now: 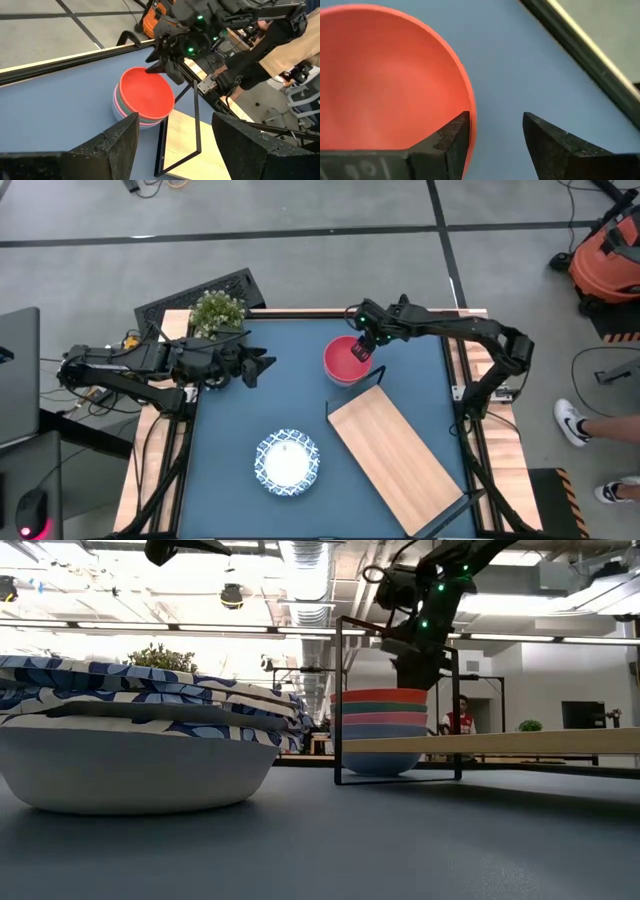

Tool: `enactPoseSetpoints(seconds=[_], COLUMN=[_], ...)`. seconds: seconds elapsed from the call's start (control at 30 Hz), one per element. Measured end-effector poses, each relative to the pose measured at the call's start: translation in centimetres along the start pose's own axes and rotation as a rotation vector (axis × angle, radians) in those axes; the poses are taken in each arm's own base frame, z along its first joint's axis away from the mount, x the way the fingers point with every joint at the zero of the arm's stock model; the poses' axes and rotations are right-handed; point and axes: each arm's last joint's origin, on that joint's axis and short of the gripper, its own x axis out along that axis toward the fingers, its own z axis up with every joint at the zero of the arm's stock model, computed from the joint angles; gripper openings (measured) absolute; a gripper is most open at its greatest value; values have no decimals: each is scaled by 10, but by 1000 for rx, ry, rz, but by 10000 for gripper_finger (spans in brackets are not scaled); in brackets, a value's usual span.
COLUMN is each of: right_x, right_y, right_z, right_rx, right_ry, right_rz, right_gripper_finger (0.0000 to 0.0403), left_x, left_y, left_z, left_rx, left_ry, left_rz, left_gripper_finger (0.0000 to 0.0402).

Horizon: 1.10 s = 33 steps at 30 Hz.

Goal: Place and stack bowls onto a shelf
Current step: Put the orange bowl on the shelf

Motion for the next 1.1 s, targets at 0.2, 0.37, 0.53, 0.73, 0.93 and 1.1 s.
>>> enactPoseSetpoints(seconds=[0.2, 0.37, 0.53, 0.73, 0.93, 1.1], right_x=[5, 17, 5, -18, -34, -55], right_y=[-3, -3, 3, 2, 1, 0], right_z=[-1, -5, -2, 14, 25, 33], right_rx=[-37, -62, -75, -72, -69, -74], right_ry=[36, 108, 53, 23, -3, 11], right_rz=[6, 48, 58, 48, 78, 108], right_gripper_finger=[154, 90, 26, 26, 26, 26], left_x=[0, 0, 0, 0, 0, 0], left_y=[1, 1, 1, 1, 1, 2], left_z=[1, 1, 1, 1, 1, 0], left_rx=[-5, -16, -26, -35, -46, -43], left_ry=[-27, -32, -32, -50, -48, -38], left_rz=[28, 32, 32, 50, 48, 56], left_gripper_finger=[235, 235, 235, 235, 235, 235])
